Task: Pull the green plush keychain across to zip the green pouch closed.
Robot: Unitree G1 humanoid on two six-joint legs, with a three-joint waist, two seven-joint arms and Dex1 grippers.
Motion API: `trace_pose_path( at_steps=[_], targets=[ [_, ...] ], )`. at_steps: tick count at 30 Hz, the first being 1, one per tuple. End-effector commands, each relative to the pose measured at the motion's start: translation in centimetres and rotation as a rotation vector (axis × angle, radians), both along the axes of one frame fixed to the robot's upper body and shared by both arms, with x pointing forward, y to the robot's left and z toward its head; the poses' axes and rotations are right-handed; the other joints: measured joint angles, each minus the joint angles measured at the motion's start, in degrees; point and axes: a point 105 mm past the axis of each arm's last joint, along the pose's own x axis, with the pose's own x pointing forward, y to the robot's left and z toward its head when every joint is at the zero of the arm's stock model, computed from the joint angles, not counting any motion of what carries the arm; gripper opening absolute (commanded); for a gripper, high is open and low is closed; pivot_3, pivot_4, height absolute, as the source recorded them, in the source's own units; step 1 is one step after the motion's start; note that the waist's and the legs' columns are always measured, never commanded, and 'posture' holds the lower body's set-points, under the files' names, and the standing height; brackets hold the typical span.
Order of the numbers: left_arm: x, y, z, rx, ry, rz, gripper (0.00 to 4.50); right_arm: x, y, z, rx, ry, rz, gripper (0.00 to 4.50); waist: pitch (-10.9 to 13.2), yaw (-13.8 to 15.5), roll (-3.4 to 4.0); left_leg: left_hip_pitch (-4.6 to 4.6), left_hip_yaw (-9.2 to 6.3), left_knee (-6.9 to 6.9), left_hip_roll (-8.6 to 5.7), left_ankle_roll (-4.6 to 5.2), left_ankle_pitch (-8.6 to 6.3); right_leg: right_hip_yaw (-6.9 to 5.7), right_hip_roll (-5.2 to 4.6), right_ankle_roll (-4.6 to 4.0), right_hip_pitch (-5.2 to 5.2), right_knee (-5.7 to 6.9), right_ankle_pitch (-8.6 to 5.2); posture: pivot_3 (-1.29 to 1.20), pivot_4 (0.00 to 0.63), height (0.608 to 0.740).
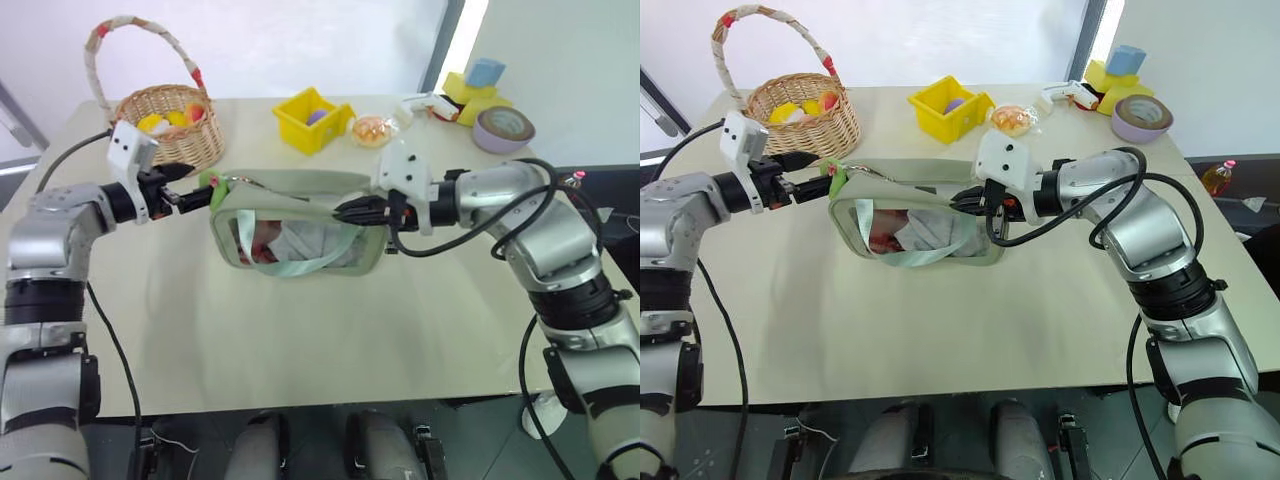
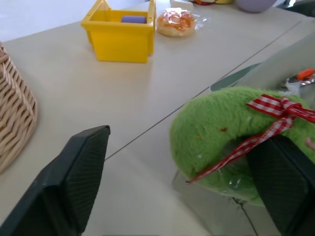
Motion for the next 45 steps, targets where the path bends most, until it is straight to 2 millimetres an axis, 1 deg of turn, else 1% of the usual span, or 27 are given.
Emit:
trace_pose_path(
  at_steps=[1, 2, 4, 6, 7, 11, 13, 15, 16, 18, 19, 21, 23, 26, 28, 30, 31, 33, 35, 37, 40, 41, 42, 44, 45],
  targets=[
    [-0.9, -0.8, 2.3, -0.008, -0.063, -0.082, 2.66, -0.5, 0.7, 0.0, -0.001, -0.014, 0.028, 0.0, 0.0, 0.0, 0.0, 0.0, 0.0, 0.0, 0.0, 0.0, 0.0, 0.0, 0.0, 0.0, 0.0, 0.0, 0.0, 0.0, 0.15, 0.739],
    [-1.0, -0.8, 2.5, -0.01, -0.063, -0.085, 2.19, -0.5, 0.7, 0.0, 0.001, -0.016, 0.024, 0.0, 0.0, 0.0, 0.0, 0.0, -0.01, 0.0, 0.0, -0.01, 0.01, 0.0, 0.0, 0.0, 0.0, 0.0, 0.0, 0.0, 0.15, 0.739],
    [-0.9, -0.6, 2.7, -0.007, -0.062, -0.079, 1.11, -0.3, 0.6, 0.1, 0.007, -0.018, 0.015, 0.0, 0.0, 0.0, 0.0, 0.0, -0.02, -0.01, 0.0, -0.03, 0.01, 0.0, 0.0, 0.0, 0.0, 0.0, 0.0, 0.0, 0.15, 0.739],
    [-0.9, -0.6, 2.8, -0.006, -0.058, -0.076, 0.17, -0.2, 0.6, 0.1, 0.011, -0.019, 0.01, 0.0, 0.0, 0.0, 0.0, 0.0, -0.01, 0.0, 0.0, -0.01, 0.01, 0.0, 0.0, 0.0, 0.0, 0.0, 0.0, 0.0, 0.15, 0.739],
    [-0.9, -0.6, 2.8, -0.008, -0.055, -0.08, 0.05, -0.1, 0.6, 0.1, 0.012, -0.02, 0.009, 0.0, 0.0, 0.0, 0.0, 0.0, -0.02, 0.0, 0.0, 0.0, 0.0, 0.0, 0.0, 0.0, 0.0, 0.0, 0.0, 0.0, 0.15, 0.739],
    [-2.8, -1.0, 5.1, -0.018, -0.063, -0.18, 0.05, 0.8, 0.5, 0.3, 0.021, -0.04, -0.019, 0.0, 0.0, -0.2, 0.0, -0.01, -0.01, 0.0, 0.0, -0.01, 0.01, 0.0, 0.01, 0.0, -0.01, 0.0, 0.0, 0.0, 0.15, 0.739],
    [-3.4, -1.3, 6.1, -0.036, -0.069, -0.214, 0.05, 1.1, 0.5, 0.3, 0.022, -0.049, -0.028, 0.0, 0.0, -0.1, 0.01, -0.01, -0.02, -0.01, 0.0, -0.02, 0.01, 0.0, 0.01, 0.0, -0.01, 0.0, 0.0, 0.0, 0.15, 0.739],
    [-3.7, -2.5, 7.4, -0.084, -0.087, -0.256, 0.05, 1.5, 0.5, 0.4, 0.026, -0.059, -0.039, 0.0, 0.0, 0.0, 0.01, 0.01, -0.02, -0.01, 0.01, -0.02, 0.01, 0.0, 0.01, 0.0, -0.01, 0.02, 0.0, 0.0, 0.15, 0.739],
    [-3.7, -2.9, 7.7, -0.098, -0.091, -0.269, 0.05, 1.6, 0.5, 0.5, 0.028, -0.062, -0.041, 0.0, 0.0, 0.1, 0.0, 0.0, -0.03, 0.0, 0.01, 0.0, 0.0, 0.0, 0.01, 0.0, 0.0, 0.01, 0.0, 0.0, 0.15, 0.739],
    [-3.7, -4.5, 7.6, -0.09, -0.102, -0.305, 0.05, 1.7, 0.6, 0.6, 0.032, -0.066, -0.04, 0.0, 0.0, 0.1, 0.0, 0.0, -0.04, 0.0, 0.01, 0.01, 0.0, 0.01, -0.02, 0.0, 0.02, 0.01, 0.0, 0.0, 0.15, 0.739],
    [-3.2, -5.4, 7.1, -0.061, -0.112, -0.304, 0.05, 1.8, 0.7, 0.7, 0.034, -0.069, -0.037, 0.0, 0.0, 0.1, 0.0, 0.0, -0.05, 0.0, 0.01, -0.02, 0.01, 0.01, -0.02, 0.0, 0.02, 0.02, 0.0, 0.0, 0.15, 0.739],
    [-2.4, -6.4, 6.2, -0.018, -0.119, -0.291, 0.05, 1.8, 0.9, 0.8, 0.039, -0.071, -0.033, 0.0, 0.0, 0.1, 0.01, 0.01, -0.05, 0.0, 0.0, -0.06, 0.03, 0.01, -0.02, 0.0, 0.02, 0.02, 0.0, 0.0, 0.15, 0.739],
    [-2.1, -6.7, 5.4, 0.021, -0.118, -0.292, 0.05, 1.8, 1.0, 0.9, 0.04, -0.074, -0.032, 0.0, 0.0, -0.2, 0.01, 0.01, -0.03, 0.0, -0.01, -0.08, 0.05, 0.01, 0.01, 0.0, 0.01, 0.02, 0.0, 0.0, 0.15, 0.739],
    [-2.0, -6.5, 5.0, 0.042, -0.119, -0.292, 0.05, 1.8, 1.0, 1.0, 0.041, -0.076, -0.035, 0.0, 0.0, -0.3, 0.01, 0.0, -0.01, -0.01, 0.0, -0.09, 0.05, 0.04, 0.04, 0.0, -0.03, 0.02, 0.0, 0.0, 0.15, 0.739],
    [-1.9, -6.0, 5.7, 0.022, -0.137, -0.28, 0.71, 1.8, 0.9, 1.0, 0.045, -0.075, -0.042, 0.0, 0.0, -0.2, 0.01, 0.0, -0.02, -0.02, 0.0, -0.09, 0.05, 0.04, 0.04, 0.0, -0.04, 0.02, 0.0, 0.0, 0.15, 0.739],
    [-1.8, -5.7, 6.4, 0.02, -0.152, -0.269, 1.46, 1.8, 0.8, 1.0, 0.045, -0.07, -0.046, 0.0, 0.0, -0.1, 0.01, 0.0, 0.0, 0.0, 0.0, -0.08, 0.05, 0.04, 0.03, 0.0, -0.04, 0.02, 0.0, 0.0, 0.15, 0.739],
    [-1.8, -5.6, 6.6, 0.026, -0.157, -0.264, 1.97, 1.8, 0.8, 1.0, 0.045, -0.069, -0.047, 0.0, 0.0, -0.1, 0.01, 0.0, -0.01, 0.0, 0.0, -0.07, 0.04, 0.04, 0.02, 0.0, -0.04, 0.02, 0.0, 0.0, 0.15, 0.739],
    [-2.2, -5.1, 7.3, 0.046, -0.162, -0.263, 2.83, 1.8, 0.8, 0.9, 0.048, -0.065, -0.049, 0.0, 0.0, 0.0, 0.01, -0.01, -0.02, 0.0, 0.0, -0.07, 0.04, 0.04, 0.03, 0.0, -0.04, 0.02, 0.0, 0.0, 0.15, 0.739],
    [-3.1, -4.4, 8.4, 0.063, -0.172, -0.279, 3.78, 1.9, 0.7, 0.9, 0.049, -0.063, -0.049, 0.0, 0.0, -0.2, 0.01, -0.02, -0.02, 0.0, 0.0, -0.08, 0.05, 0.04, 0.03, 0.0, -0.04, 0.02, 0.0, 0.0, 0.15, 0.739],
    [-4.1, -3.5, 9.5, 0.08, -0.178, -0.279, 3.78, 1.9, 0.7, 0.9, 0.048, -0.063, -0.048, 0.0, 0.0, -0.2, 0.01, -0.01, -0.01, -0.01, -0.01, -0.08, 0.05, 0.04, 0.03, 0.0, -0.04, 0.01, 0.0, 0.0, 0.15, 0.739],
    [-5.1, -2.6, 9.9, 0.107, -0.162, -0.28, 3.78, 2.0, 0.8, 1.0, 0.049, -0.064, -0.044, 0.0, 0.0, -0.1, 0.01, -0.01, -0.02, -0.01, 0.0, -0.07, 0.04, 0.04, 0.03, 0.0, -0.04, 0.02, 0.0, 0.0, 0.15, 0.739],
    [-5.7, -2.2, 9.2, 0.129, -0.129, -0.284, 3.78, 2.1, 0.9, 1.1, 0.051, -0.066, -0.041, 0.0, 0.0, -0.1, 0.01, -0.01, -0.02, -0.01, 0.0, -0.05, 0.03, 0.04, 0.03, 0.0, -0.03, 0.02, 0.0, 0.0, 0.15, 0.739],
    [-6.2, -1.9, 8.1, 0.158, -0.091, -0.29, 3.78, 2.2, 0.9, 1.1, 0.052, -0.067, -0.038, 0.0, 0.0, -0.3, 0.03, -0.01, -0.01, -0.01, 0.0, -0.03, 0.02, 0.05, 0.03, 0.0, -0.03, 0.02, 0.0, 0.0, 0.15, 0.739],
    [-6.8, -1.8, 5.1, 0.248, -0.032, -0.299, 3.78, 2.3, 1.0, 1.2, 0.052, -0.069, -0.034, 0.0, 0.0, -0.2, 0.06, 0.06, 0.04, -0.07, 0.04, -0.05, 0.03, 0.15, 0.02, -0.01, -0.04, 0.04, 0.0, 0.0, 0.15, 0.739],
    [-6.9, -1.9, 4.0, 0.272, -0.014, -0.305, 3.78, 2.3, 1.1, 1.2, 0.052, -0.07, -0.032, 0.0, 0.0, -0.1, 0.06, 0.07, 0.02, -0.08, 0.05, -0.05, 0.03, 0.14, 0.02, -0.01, -0.03, 0.05, -0.01, 0.0, 0.15, 0.739]
  ],
)
